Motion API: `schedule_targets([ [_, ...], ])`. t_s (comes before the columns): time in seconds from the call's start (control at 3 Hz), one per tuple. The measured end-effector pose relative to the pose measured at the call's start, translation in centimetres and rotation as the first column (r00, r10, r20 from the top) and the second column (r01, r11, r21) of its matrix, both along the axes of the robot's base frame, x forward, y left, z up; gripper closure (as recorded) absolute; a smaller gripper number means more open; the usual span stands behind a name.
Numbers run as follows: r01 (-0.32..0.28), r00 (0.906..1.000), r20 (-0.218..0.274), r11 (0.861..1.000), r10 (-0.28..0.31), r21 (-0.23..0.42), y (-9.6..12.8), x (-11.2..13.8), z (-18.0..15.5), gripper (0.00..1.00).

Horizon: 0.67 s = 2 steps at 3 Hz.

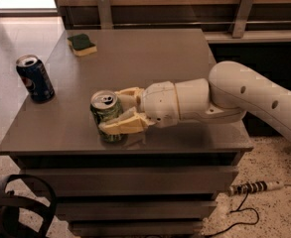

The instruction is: Move green can near sponge

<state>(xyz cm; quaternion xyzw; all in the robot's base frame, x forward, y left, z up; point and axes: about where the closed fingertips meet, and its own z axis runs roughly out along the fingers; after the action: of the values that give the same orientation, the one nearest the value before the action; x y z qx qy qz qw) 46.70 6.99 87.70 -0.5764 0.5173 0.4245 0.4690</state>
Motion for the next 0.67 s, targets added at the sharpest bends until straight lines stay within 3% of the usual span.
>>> schedule_targets([
  [0.33,-0.001,1.0,0.0,1.0,0.001,0.0,0.0,0.0,0.0,1.0],
  [0.67,0.016,0.9998,-0.014,1.0,-0.016,0.013,-0.7,2.3,1.9,1.0],
])
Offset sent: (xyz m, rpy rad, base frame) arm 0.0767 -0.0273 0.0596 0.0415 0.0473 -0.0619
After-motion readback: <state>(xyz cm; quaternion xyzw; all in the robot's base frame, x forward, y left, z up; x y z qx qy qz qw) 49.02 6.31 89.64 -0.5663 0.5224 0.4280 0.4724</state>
